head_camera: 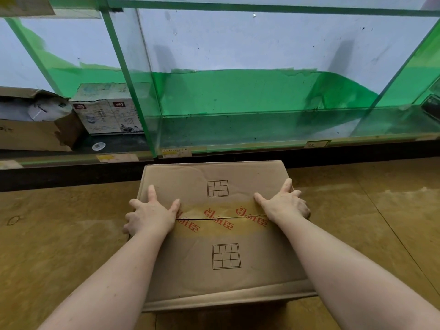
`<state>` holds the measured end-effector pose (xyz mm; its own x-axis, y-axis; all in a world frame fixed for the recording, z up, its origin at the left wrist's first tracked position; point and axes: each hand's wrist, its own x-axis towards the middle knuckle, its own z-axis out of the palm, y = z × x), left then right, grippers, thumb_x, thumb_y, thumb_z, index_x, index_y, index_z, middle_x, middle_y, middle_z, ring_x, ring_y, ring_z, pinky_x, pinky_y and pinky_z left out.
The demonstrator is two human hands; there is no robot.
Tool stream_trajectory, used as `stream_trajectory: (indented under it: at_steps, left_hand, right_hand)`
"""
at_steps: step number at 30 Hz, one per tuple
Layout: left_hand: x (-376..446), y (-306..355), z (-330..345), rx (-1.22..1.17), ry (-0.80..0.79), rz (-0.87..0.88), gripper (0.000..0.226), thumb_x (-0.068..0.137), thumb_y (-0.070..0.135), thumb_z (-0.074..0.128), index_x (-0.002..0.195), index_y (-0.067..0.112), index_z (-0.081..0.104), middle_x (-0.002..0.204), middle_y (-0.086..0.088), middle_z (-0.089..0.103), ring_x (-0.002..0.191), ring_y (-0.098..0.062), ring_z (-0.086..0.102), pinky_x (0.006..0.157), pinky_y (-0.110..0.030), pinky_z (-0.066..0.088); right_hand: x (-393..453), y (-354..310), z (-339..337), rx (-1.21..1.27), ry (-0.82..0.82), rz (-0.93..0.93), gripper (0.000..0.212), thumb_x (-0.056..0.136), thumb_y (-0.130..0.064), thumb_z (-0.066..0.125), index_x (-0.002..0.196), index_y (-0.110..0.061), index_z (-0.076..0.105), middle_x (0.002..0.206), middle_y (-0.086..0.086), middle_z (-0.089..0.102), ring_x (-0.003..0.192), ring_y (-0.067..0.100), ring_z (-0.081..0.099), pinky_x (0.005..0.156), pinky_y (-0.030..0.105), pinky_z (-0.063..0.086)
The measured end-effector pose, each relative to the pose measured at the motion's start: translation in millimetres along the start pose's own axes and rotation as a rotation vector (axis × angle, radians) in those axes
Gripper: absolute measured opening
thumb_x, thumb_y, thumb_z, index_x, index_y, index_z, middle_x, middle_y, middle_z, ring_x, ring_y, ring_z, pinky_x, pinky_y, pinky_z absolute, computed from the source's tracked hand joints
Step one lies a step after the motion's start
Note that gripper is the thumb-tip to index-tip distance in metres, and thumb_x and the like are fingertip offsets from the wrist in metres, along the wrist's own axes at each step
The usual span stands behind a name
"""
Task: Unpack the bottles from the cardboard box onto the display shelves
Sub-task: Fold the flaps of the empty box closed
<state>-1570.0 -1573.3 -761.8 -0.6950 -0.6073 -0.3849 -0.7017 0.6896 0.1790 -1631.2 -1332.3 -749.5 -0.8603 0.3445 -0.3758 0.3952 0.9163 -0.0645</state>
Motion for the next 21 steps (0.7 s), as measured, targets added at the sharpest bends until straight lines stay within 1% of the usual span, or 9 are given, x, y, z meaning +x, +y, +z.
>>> stream_trajectory:
  at_steps: [2, 6, 10, 15, 21]
  left_hand:
    - [0, 2, -3, -0.033, -0.004, -0.010, 0.085, 0.084, 0.070, 0.041, 0.149, 0.033, 0.001, 0.142, -0.019, 0.027, 0.124, -0.041, 0.039, 0.098, -0.050, 0.040]
    - [-6, 7, -5, -0.047, 0.021, -0.017, 0.083, 0.085, 0.068, 0.041, 0.150, 0.032, 0.003, 0.141, -0.020, 0.028, 0.123, -0.041, 0.039, 0.098, -0.048, 0.038]
    - [-14, 22, -12, 0.003, 0.100, 0.024, 0.081, 0.086, 0.068, 0.037, 0.150, 0.031, 0.003, 0.140, -0.021, 0.029, 0.122, -0.040, 0.039, 0.097, -0.046, 0.037]
    - [-22, 47, -36, 0.089, 0.159, 0.054, 0.079, 0.087, 0.071, 0.028, 0.150, 0.031, 0.003, 0.142, -0.023, 0.024, 0.121, -0.041, 0.036, 0.098, -0.046, 0.033]
    - [-40, 74, -62, 0.108, 0.150, 0.103, 0.078, 0.087, 0.071, 0.025, 0.151, 0.031, 0.003, 0.144, -0.023, 0.023, 0.124, -0.042, 0.034, 0.102, -0.048, 0.030]
  right_hand:
    - [1, 0, 0, 0.024, 0.009, 0.002, 0.102, 0.082, -0.073, 0.041, 0.151, -0.016, -0.006, 0.149, 0.019, 0.026, 0.127, 0.037, 0.041, 0.098, 0.046, 0.041]
    - [-3, 2, 1, 0.034, 0.048, -0.007, 0.101, 0.082, -0.073, 0.041, 0.151, -0.015, -0.004, 0.145, 0.018, 0.032, 0.125, 0.035, 0.043, 0.096, 0.041, 0.040]
    - [-6, 10, -2, 0.063, 0.081, 0.031, 0.099, 0.083, -0.073, 0.038, 0.151, -0.014, -0.003, 0.144, 0.019, 0.033, 0.125, 0.034, 0.044, 0.097, 0.041, 0.039]
    - [-14, 17, -22, 0.094, 0.127, 0.078, 0.097, 0.085, -0.073, 0.031, 0.152, -0.012, -0.003, 0.143, 0.020, 0.032, 0.124, 0.035, 0.043, 0.096, 0.040, 0.037]
    - [-19, 29, -63, 0.090, 0.164, 0.136, 0.096, 0.085, -0.073, 0.028, 0.152, -0.011, -0.002, 0.145, 0.021, 0.030, 0.125, 0.035, 0.041, 0.099, 0.043, 0.035]
